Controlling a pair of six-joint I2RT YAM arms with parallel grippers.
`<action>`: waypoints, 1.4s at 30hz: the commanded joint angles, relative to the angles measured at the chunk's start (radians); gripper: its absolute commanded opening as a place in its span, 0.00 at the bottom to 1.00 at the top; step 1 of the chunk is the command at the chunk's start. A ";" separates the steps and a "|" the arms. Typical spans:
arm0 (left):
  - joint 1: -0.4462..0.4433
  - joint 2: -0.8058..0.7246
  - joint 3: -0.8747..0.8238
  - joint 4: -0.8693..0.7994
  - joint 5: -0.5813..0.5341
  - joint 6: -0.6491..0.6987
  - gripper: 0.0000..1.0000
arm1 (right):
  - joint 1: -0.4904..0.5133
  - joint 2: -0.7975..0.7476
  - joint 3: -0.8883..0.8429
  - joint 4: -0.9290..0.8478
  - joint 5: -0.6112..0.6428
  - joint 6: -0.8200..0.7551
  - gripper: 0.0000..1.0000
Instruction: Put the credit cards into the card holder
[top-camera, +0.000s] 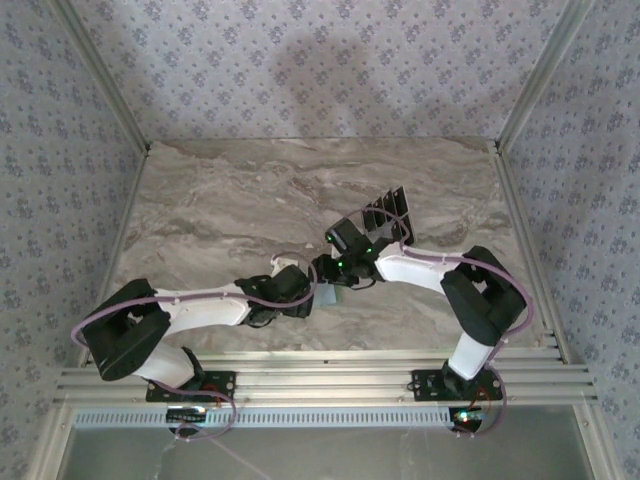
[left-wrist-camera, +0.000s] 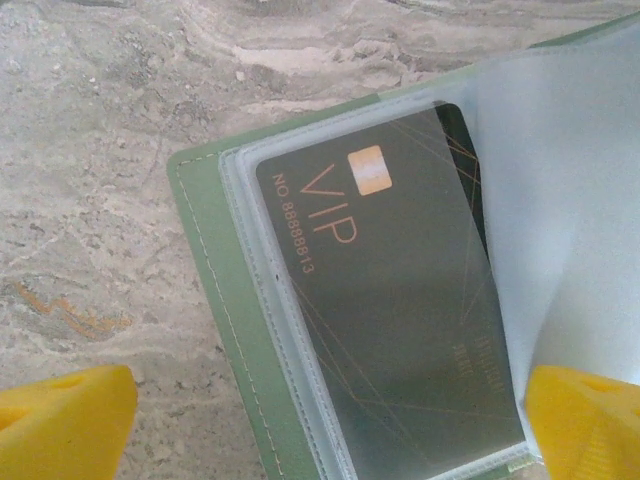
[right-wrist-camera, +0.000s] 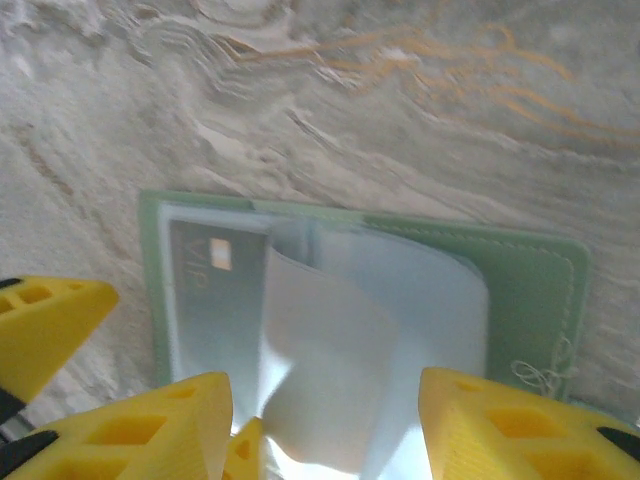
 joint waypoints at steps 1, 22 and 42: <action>-0.008 0.011 -0.002 0.000 -0.022 -0.010 1.00 | 0.010 -0.017 -0.029 0.017 0.012 0.030 0.54; -0.006 -0.143 -0.011 -0.059 -0.058 -0.011 1.00 | 0.072 0.071 0.077 0.003 -0.001 0.026 0.54; 0.053 -0.494 -0.131 -0.184 -0.115 -0.088 1.00 | 0.156 0.263 0.293 -0.065 -0.005 0.038 0.55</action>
